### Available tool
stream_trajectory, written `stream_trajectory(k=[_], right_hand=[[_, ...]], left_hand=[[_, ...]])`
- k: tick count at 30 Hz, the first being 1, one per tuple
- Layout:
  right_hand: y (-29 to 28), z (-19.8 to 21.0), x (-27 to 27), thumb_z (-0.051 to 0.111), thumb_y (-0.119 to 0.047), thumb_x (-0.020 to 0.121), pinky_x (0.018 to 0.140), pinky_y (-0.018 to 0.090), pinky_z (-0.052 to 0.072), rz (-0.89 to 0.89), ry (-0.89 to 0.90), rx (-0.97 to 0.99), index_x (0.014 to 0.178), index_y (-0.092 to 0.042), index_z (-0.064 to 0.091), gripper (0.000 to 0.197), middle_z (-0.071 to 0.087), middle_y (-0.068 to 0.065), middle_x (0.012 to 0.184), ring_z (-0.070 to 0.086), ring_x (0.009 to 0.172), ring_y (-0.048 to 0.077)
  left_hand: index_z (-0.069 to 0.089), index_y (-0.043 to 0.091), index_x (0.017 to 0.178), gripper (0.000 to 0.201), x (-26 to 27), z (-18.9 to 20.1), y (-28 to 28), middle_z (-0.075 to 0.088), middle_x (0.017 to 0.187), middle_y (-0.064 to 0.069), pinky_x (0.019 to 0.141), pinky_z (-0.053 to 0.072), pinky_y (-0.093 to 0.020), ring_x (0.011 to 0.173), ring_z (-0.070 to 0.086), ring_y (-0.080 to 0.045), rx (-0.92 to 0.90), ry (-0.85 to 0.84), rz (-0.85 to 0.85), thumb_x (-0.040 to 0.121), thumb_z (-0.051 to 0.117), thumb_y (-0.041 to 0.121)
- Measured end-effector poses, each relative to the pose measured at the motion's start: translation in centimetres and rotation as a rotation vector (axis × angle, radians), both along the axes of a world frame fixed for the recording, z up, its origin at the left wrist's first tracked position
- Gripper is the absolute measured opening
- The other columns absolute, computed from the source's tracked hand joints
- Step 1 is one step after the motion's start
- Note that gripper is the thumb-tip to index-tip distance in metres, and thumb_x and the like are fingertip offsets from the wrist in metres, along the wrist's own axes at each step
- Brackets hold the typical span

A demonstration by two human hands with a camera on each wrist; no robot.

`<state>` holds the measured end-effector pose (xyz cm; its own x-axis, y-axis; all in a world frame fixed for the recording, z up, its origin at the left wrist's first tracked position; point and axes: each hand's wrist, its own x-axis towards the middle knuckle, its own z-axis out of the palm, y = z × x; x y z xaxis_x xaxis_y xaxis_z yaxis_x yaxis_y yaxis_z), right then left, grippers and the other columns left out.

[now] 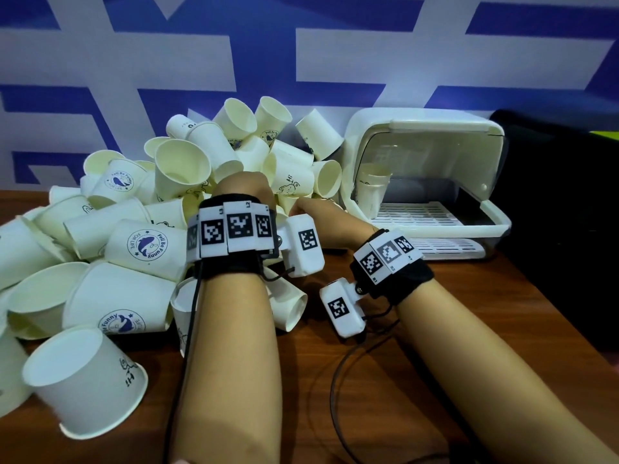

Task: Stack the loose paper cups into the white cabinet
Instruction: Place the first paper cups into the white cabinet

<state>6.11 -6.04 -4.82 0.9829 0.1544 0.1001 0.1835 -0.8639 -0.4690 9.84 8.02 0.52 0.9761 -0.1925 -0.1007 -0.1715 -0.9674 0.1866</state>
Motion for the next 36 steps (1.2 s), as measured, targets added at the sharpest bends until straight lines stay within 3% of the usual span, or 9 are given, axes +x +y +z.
stream_trajectory(k=[3, 5, 10, 13, 20, 23, 29, 32, 36], right_hand=[[0.0, 0.0, 0.2, 0.056, -0.018, 0.093, 0.058, 0.02, 0.032, -0.002, -0.004, -0.03, 0.088, -0.016, 0.052, 0.007, 0.053, -0.001, 0.093, 0.046, 0.087, 0.017], [-0.1, 0.1, 0.3, 0.058, -0.017, 0.091, 0.056, 0.02, 0.033, -0.006, 0.0, -0.011, 0.073, -0.021, 0.043, 0.024, 0.049, -0.003, 0.081, 0.046, 0.08, 0.017], [-0.8, 1.1, 0.0, 0.057, -0.015, 0.093, 0.04, 0.008, 0.034, -0.046, -0.028, 0.139, 0.083, -0.008, 0.049, 0.014, 0.052, 0.0, 0.073, 0.049, 0.056, 0.006], [-1.6, 2.0, -0.3, 0.058, -0.022, 0.095, 0.042, 0.015, 0.04, -0.069, -0.045, 0.286, 0.082, -0.01, 0.053, 0.019, 0.052, 0.0, 0.068, 0.051, 0.046, 0.003], [-4.7, 5.3, -2.2, 0.059, -0.02, 0.096, 0.049, 0.021, 0.044, -0.099, -0.037, 0.482, 0.103, -0.002, 0.06, 0.019, 0.063, 0.009, 0.084, 0.061, 0.057, 0.014], [-6.8, 7.4, -3.6, 0.062, -0.016, 0.094, 0.05, 0.02, 0.049, -0.139, -0.081, 0.522, 0.099, -0.007, 0.062, 0.01, 0.065, 0.011, 0.089, 0.062, 0.055, 0.013], [-10.9, 10.6, -5.3, 0.069, -0.014, 0.088, 0.056, 0.018, 0.053, -0.252, -0.088, 0.398, 0.092, -0.008, 0.066, 0.008, 0.067, 0.006, 0.081, 0.067, 0.061, 0.01], [-12.3, 10.6, -5.5, 0.07, -0.012, 0.087, 0.062, 0.022, 0.056, -0.247, -0.101, 0.442, 0.091, -0.008, 0.066, 0.008, 0.068, 0.008, 0.084, 0.068, 0.068, 0.013], [-13.9, 9.5, -5.1, 0.069, -0.01, 0.087, 0.064, 0.026, 0.058, -0.237, -0.175, 0.544, 0.091, -0.007, 0.064, 0.007, 0.068, 0.006, 0.082, 0.067, 0.069, 0.011]], left_hand=[[0.068, 0.001, 0.102, 0.022, 0.5, 0.0, -0.2, 0.062, 0.092, -0.011, 0.064, 0.04, -0.026, 0.083, 0.055, -0.026, -0.025, -0.002, -0.055, 0.082, 0.063, 0.008], [0.068, 0.002, 0.101, 0.022, -0.3, 0.3, -0.1, 0.064, 0.093, -0.012, 0.068, 0.042, -0.029, 0.082, 0.056, -0.026, -0.078, -0.022, -0.058, 0.081, 0.063, 0.009], [0.066, 0.003, 0.099, 0.022, -1.1, 1.0, 0.2, 0.069, 0.098, -0.016, 0.075, 0.049, -0.033, 0.083, 0.061, -0.029, -0.271, -0.094, -0.044, 0.078, 0.061, 0.009], [0.063, 0.004, 0.102, 0.023, -1.3, 1.6, -0.2, 0.068, 0.097, -0.015, 0.083, 0.052, -0.037, 0.079, 0.058, -0.025, -0.415, -0.09, -0.062, 0.08, 0.06, 0.01], [0.065, 0.007, 0.092, 0.013, -2.7, 2.5, -2.2, 0.061, 0.085, -0.007, 0.091, 0.052, -0.043, 0.08, 0.057, -0.023, -0.707, -0.124, -0.128, 0.085, 0.054, 0.011], [0.064, 0.005, 0.091, 0.014, -3.5, 2.9, -4.3, 0.058, 0.086, -0.008, 0.09, 0.054, -0.043, 0.079, 0.055, -0.022, -0.821, -0.123, -0.178, 0.085, 0.051, 0.009], [0.053, 0.017, 0.087, 0.012, -3.7, 2.7, -8.4, 0.056, 0.089, -0.001, 0.088, 0.055, -0.045, 0.087, 0.059, -0.02, -0.979, -0.059, -0.211, 0.086, 0.052, 0.005], [0.054, 0.019, 0.086, 0.013, -3.5, 3.0, -9.9, 0.057, 0.092, -0.001, 0.087, 0.055, -0.044, 0.1, 0.06, -0.024, -0.999, -0.079, -0.222, 0.086, 0.052, 0.006], [0.056, 0.019, 0.092, 0.012, -2.8, 3.1, -11.5, 0.061, 0.1, -0.002, 0.085, 0.057, -0.042, 0.096, 0.061, -0.021, -0.984, -0.133, -0.245, 0.088, 0.054, 0.008]])
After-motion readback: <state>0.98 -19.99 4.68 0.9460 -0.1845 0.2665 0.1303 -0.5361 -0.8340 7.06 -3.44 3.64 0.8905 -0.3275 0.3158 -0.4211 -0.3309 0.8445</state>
